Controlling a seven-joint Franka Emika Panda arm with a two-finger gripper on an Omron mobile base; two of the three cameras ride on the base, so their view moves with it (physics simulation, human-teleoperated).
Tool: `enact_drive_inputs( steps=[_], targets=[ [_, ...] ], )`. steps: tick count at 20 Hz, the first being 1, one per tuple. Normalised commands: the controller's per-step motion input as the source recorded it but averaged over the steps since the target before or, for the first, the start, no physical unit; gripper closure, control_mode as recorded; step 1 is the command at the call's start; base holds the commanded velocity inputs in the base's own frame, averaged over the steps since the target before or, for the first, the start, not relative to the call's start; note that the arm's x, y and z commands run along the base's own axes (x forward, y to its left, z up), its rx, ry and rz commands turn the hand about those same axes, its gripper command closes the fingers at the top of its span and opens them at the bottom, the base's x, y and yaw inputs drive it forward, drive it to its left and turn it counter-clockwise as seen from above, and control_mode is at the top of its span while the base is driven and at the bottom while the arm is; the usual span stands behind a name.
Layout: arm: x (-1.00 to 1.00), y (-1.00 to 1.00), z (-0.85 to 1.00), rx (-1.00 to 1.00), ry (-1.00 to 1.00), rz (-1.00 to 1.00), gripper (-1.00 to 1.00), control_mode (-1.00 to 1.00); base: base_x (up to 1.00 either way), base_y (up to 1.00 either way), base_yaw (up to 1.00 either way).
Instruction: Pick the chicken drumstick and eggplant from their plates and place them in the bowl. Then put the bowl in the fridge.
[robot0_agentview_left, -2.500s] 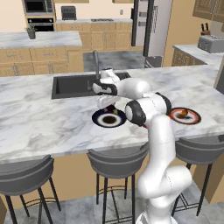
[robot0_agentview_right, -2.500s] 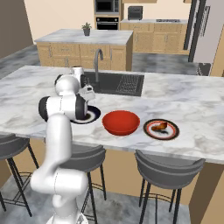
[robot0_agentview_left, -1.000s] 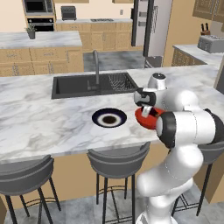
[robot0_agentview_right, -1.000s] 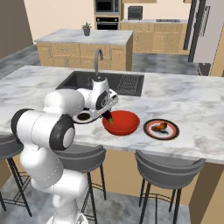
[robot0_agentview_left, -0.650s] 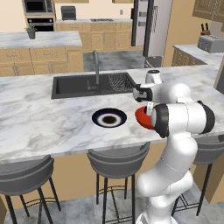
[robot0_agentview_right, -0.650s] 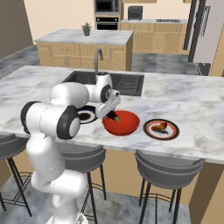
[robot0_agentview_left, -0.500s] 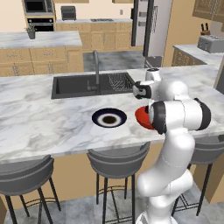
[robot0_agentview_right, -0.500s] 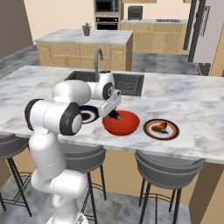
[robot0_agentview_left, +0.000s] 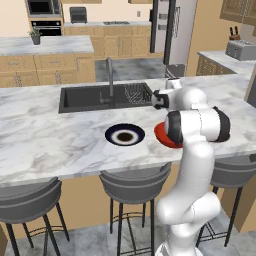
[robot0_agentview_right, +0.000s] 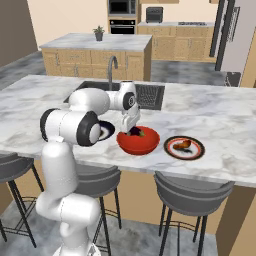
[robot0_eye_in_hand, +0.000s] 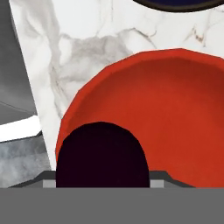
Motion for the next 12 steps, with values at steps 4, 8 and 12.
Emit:
enact_drive_inputs(
  steps=[4, 8, 12],
  targets=[
    [0.12, -0.06, -0.40, 0.00, 0.11, 0.07, 1.00, -1.00, 0.00, 0.00, 0.00],
    [0.00, -0.03, -0.45, 0.05, 0.05, 0.02, 1.00, -1.00, 0.00, 0.00, 0.00],
    [0.10, -0.02, -0.30, 0.10, 0.04, 0.00, 1.00, -1.00, 0.00, 0.00, 0.00]
  ],
)
